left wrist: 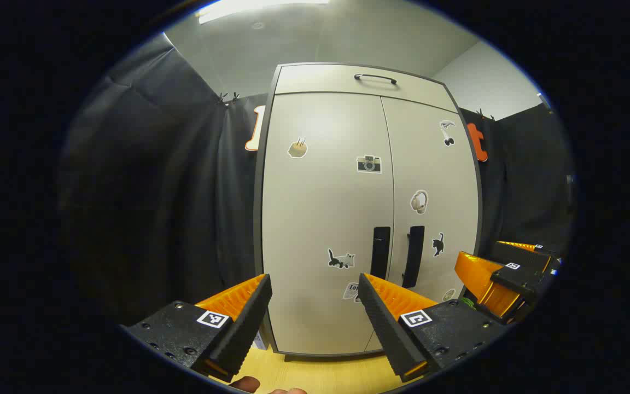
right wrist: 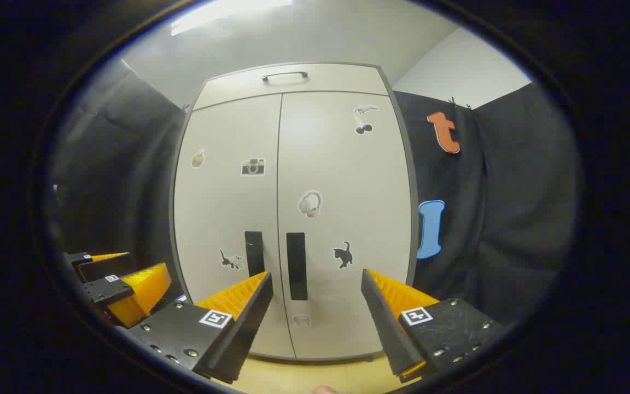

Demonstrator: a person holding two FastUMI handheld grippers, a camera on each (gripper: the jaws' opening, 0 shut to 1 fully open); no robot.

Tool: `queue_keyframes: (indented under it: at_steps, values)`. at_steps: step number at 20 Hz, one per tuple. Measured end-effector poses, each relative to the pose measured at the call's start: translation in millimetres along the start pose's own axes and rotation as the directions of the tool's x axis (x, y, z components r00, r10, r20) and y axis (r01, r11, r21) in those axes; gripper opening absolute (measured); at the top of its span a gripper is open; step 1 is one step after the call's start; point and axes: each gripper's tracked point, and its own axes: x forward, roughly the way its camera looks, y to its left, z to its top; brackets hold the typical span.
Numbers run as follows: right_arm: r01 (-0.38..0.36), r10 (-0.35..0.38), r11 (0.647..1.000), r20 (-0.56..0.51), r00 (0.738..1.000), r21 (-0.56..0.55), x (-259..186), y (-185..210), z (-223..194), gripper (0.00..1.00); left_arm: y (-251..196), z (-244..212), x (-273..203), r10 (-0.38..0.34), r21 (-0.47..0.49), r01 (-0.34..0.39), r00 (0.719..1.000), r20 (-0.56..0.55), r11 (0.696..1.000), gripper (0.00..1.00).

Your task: Open the right door of the double-door shoe cabinet with the right hand, and open the left door with the left hand.

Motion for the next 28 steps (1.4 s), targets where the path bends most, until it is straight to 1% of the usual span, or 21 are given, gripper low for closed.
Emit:
queue_keyframes:
  at_steps: [2, 5, 7, 9, 10, 12, 17, 20, 25, 28]
  values:
    - [-0.009, 0.009, 1.0, -0.001, 1.0, 0.008, -1, 2, 1, 0.95, 4, 0, -3, 0.017, 0.015, -0.017, 1.0, -0.001, 1.0, 0.98]
    - [-0.009, 0.01, 1.0, -0.012, 1.0, 0.018, -3, 0, -2, 0.96, 6, 3, -9, 0.032, 0.025, -0.032, 0.999, 0.008, 0.999, 0.98]
    - [-0.007, 0.007, 1.0, -0.02, 1.0, 0.018, -5, -2, -4, 0.95, 8, 3, -10, 0.043, 0.038, -0.043, 0.999, 0.01, 0.998, 0.98]
    - [-0.009, 0.009, 1.0, -0.028, 1.0, 0.021, -6, -3, -7, 0.96, 8, 3, -11, 0.053, 0.051, -0.054, 0.999, 0.012, 0.997, 0.98]
    - [-0.01, 0.01, 1.0, -0.031, 0.999, 0.025, -6, -3, -7, 0.95, 8, 3, -11, 0.056, 0.056, -0.057, 0.998, 0.012, 0.997, 0.98]
    - [-0.011, 0.012, 0.999, -0.036, 0.999, 0.03, -6, -3, -9, 0.96, 8, 2, -12, 0.057, 0.064, -0.057, 0.998, 0.007, 0.996, 0.98]
    - [-0.009, 0.01, 1.0, -0.039, 0.999, 0.023, -5, -5, -11, 0.96, 5, -2, -13, 0.05, 0.07, -0.05, 0.999, -0.001, 0.996, 0.98]
    - [-0.006, 0.007, 1.0, -0.041, 0.999, 0.022, -3, -5, -12, 0.96, 7, 0, -10, 0.063, 0.078, -0.063, 0.998, 0.008, 0.995, 0.98]
    - [-0.023, 0.024, 1.0, -0.055, 0.998, 0.013, 14, 5, -16, 0.95, 17, -2, -8, 0.083, 0.085, -0.083, 0.997, 0.003, 0.993, 0.98]
    - [-0.038, 0.038, 0.999, -0.067, 0.997, -0.01, 34, 17, -19, 0.96, 34, -6, -11, 0.124, 0.101, -0.122, 0.992, -0.006, 0.987, 0.98]
